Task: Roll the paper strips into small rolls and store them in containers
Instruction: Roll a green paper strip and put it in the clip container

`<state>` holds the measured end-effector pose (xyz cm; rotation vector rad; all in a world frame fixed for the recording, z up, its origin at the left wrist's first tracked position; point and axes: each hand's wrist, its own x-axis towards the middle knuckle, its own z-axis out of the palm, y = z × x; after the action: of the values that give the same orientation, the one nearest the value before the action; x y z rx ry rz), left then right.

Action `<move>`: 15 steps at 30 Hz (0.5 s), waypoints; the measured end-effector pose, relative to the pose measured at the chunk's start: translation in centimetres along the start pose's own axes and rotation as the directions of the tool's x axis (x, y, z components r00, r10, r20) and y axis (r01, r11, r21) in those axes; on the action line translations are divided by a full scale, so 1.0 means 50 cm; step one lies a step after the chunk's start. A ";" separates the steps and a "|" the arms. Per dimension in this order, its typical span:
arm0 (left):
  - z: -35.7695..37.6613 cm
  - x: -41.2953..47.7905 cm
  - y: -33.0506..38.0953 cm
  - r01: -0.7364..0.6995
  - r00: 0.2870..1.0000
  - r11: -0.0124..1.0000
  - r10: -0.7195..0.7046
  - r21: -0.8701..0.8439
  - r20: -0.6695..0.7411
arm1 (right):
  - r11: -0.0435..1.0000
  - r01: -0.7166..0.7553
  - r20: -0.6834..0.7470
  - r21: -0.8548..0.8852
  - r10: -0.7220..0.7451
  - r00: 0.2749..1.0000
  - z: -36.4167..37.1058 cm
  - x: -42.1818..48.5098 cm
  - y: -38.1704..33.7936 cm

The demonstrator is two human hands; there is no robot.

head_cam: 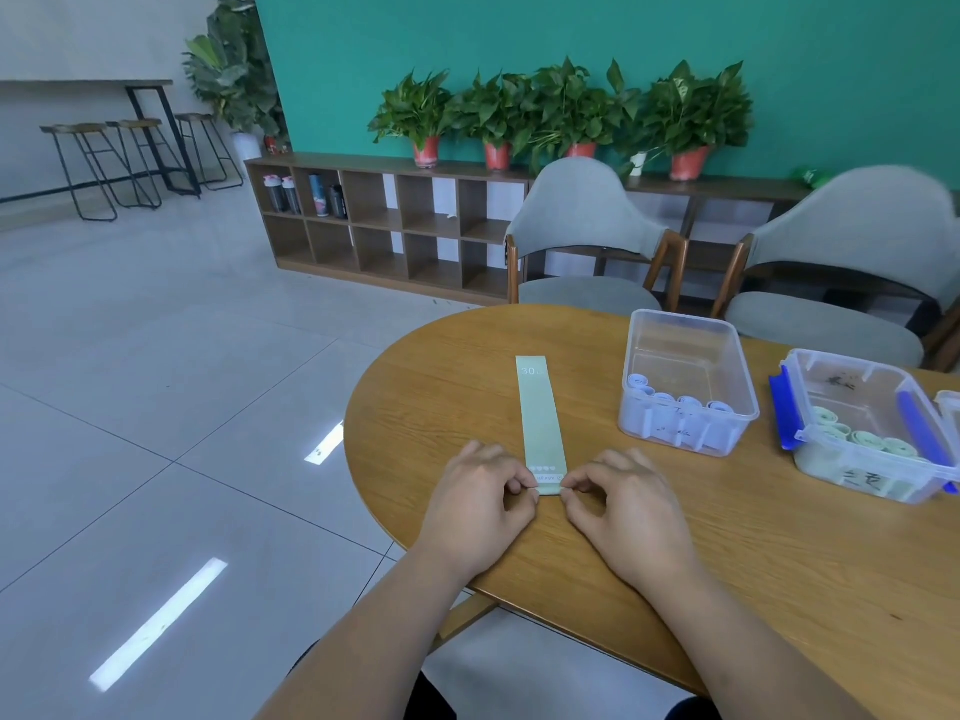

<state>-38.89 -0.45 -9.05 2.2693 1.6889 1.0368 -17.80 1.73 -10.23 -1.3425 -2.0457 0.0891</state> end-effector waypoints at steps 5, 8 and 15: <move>0.000 0.001 -0.007 0.033 0.999 0.998 -0.032 -0.061 0.012 | 1.000 0.008 0.023 0.012 -0.008 1.000 0.001 0.002 0.001; 0.001 0.001 -0.009 0.047 0.998 0.996 -0.044 -0.073 0.034 | 1.000 0.001 0.038 0.030 -0.002 0.999 0.001 0.001 0.002; 0.002 0.004 -0.009 0.082 0.996 0.992 -0.079 -0.096 0.040 | 0.999 -0.020 0.043 0.050 0.018 0.999 -0.001 0.002 0.003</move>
<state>-39.18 -0.08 -9.27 2.1287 1.6628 1.0304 -17.68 1.89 -10.21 -1.3391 -2.0525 0.1779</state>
